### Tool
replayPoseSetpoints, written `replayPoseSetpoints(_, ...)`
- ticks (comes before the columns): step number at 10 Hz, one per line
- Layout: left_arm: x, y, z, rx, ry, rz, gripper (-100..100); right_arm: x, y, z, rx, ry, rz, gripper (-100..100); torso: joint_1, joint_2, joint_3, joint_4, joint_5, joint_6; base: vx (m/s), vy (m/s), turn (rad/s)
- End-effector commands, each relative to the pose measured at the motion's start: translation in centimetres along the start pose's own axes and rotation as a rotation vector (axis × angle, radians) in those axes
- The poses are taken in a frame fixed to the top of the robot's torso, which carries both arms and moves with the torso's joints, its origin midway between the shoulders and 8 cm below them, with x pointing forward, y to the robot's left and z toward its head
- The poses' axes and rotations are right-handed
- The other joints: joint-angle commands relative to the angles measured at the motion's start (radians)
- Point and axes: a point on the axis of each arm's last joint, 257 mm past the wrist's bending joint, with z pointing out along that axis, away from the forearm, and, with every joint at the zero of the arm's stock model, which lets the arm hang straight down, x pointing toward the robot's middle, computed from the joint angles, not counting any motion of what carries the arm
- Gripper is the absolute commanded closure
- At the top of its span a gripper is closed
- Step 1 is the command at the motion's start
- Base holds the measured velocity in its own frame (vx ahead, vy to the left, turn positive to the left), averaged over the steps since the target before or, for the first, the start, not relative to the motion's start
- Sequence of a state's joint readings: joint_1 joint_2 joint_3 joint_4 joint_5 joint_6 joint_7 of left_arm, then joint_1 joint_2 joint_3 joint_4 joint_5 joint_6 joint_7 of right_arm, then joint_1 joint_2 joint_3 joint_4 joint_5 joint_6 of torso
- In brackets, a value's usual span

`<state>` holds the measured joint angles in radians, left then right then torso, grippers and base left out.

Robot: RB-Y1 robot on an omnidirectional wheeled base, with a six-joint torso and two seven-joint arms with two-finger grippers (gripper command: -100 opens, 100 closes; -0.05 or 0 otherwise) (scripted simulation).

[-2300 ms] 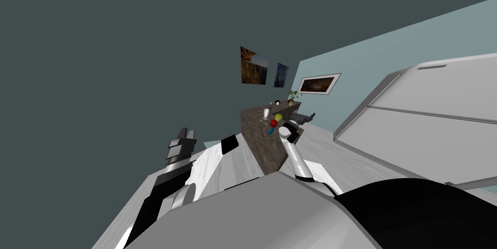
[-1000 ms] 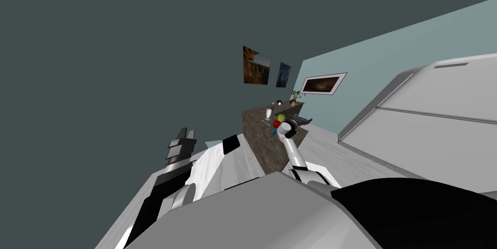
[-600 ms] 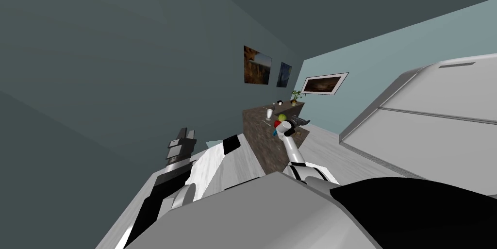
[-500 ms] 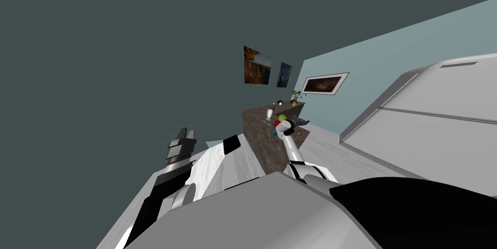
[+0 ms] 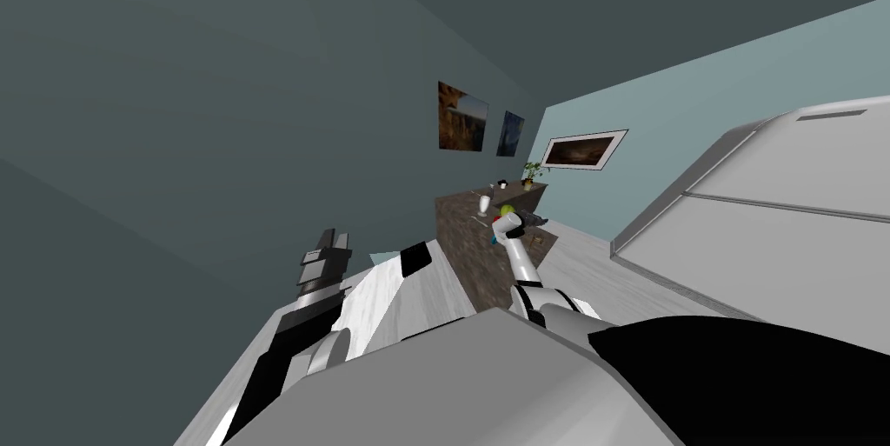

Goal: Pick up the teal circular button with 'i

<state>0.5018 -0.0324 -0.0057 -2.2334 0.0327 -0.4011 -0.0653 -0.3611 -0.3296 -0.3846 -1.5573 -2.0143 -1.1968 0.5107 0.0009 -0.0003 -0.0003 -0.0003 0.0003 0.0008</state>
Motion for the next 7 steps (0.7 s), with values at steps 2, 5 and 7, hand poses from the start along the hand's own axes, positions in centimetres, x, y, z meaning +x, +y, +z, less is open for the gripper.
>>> replayPoseSetpoints(2, 0.0, 0.0, 0.0, 0.0, 0.0, 0.0, 0, -2.0, -0.7, 0.5, 0.004, -0.09, 0.004, -100, 0.0, 0.0, 0.0, 0.0, 0.0, 0.0, 0.018, 0.02, 0.005)
replayPoseSetpoints(5, 0.0, 0.0, 0.0, 0.0, 0.0, 0.0, 0, -3.8, -1.7, 0.6, 0.018, -0.186, 0.01, -100, 0.0, 0.0, 0.0, 0.0, 0.0, 0.0, 0.015, 0.016, -0.001)
replayPoseSetpoints(7, 0.0, 0.0, 0.0, 0.0, 0.0, 0.0, 0, -4.7, -2.3, 0.4, 0.037, -0.218, 0.024, -100, 0.0, 0.0, 0.0, 0.0, 0.0, 0.0, 0.004, 0.005, 0.0)
